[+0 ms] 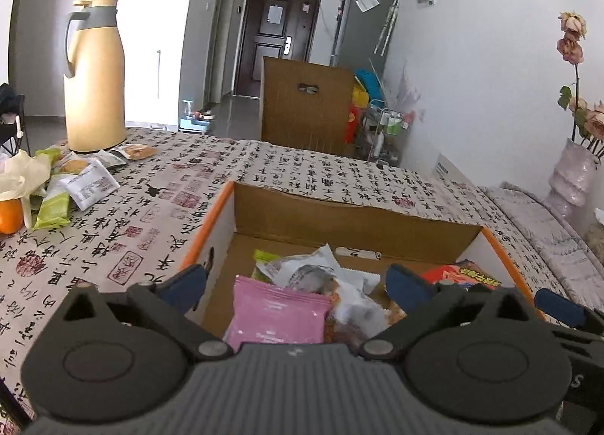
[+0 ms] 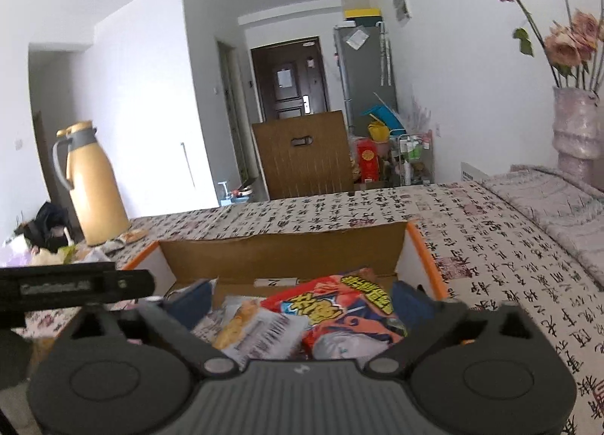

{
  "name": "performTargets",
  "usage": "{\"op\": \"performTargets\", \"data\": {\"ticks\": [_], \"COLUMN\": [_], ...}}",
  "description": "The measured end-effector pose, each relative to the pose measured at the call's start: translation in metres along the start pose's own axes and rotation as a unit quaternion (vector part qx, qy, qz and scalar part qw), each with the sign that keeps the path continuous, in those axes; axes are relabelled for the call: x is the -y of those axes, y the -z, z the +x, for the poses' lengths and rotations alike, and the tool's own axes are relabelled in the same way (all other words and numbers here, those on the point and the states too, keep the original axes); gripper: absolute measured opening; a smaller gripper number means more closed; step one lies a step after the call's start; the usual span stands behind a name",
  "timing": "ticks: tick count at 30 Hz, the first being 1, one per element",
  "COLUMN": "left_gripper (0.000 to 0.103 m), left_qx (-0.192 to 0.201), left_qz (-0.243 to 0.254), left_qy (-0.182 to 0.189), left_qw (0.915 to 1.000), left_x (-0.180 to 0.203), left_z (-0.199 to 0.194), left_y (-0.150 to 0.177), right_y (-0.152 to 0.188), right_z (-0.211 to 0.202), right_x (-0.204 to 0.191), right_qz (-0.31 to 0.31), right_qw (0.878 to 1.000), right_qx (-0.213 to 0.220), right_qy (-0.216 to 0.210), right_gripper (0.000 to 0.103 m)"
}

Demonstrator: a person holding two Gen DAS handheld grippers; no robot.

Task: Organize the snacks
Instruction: 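Open both grippers to drop the packets into the box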

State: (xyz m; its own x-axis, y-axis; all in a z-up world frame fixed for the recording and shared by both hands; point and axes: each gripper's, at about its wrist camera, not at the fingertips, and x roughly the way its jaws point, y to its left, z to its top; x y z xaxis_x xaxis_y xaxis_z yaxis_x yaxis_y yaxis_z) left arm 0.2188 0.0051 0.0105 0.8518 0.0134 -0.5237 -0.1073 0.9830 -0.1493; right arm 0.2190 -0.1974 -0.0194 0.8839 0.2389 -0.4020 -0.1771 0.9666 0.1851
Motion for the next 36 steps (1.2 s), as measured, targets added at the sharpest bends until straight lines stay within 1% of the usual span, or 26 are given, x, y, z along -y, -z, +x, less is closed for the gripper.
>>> {"op": "performTargets", "data": {"ticks": [11, 18, 24, 30, 36], "left_gripper": [0.103, 0.103, 0.103, 0.103, 0.103], "left_qx": [0.0, 0.007, 0.02, 0.021, 0.003], "left_qz": [0.003, -0.007, -0.006, 0.004, 0.012], "left_qy": [-0.008, -0.008, -0.006, -0.005, -0.011], "left_qw": [1.0, 0.9999, 0.9998, 0.9998, 0.9999], "left_x": [0.001, 0.0, 0.0, -0.002, -0.009], "left_z": [-0.002, -0.012, -0.029, -0.048, -0.061], "left_y": [-0.001, -0.005, -0.007, 0.004, 0.025], "right_y": [-0.001, -0.007, -0.006, 0.004, 0.026], "right_z": [0.001, -0.01, -0.029, -0.051, -0.067], "right_x": [0.001, -0.003, -0.003, -0.005, -0.007], "right_qz": [-0.004, -0.018, -0.03, -0.039, -0.041], "right_qw": [1.0, 1.0, 0.999, 0.999, 0.998], "right_qx": [0.002, 0.005, 0.004, -0.005, -0.031], "right_qy": [0.007, 0.024, 0.033, 0.035, 0.033], "right_gripper": [0.103, 0.103, 0.103, 0.103, 0.103]}}
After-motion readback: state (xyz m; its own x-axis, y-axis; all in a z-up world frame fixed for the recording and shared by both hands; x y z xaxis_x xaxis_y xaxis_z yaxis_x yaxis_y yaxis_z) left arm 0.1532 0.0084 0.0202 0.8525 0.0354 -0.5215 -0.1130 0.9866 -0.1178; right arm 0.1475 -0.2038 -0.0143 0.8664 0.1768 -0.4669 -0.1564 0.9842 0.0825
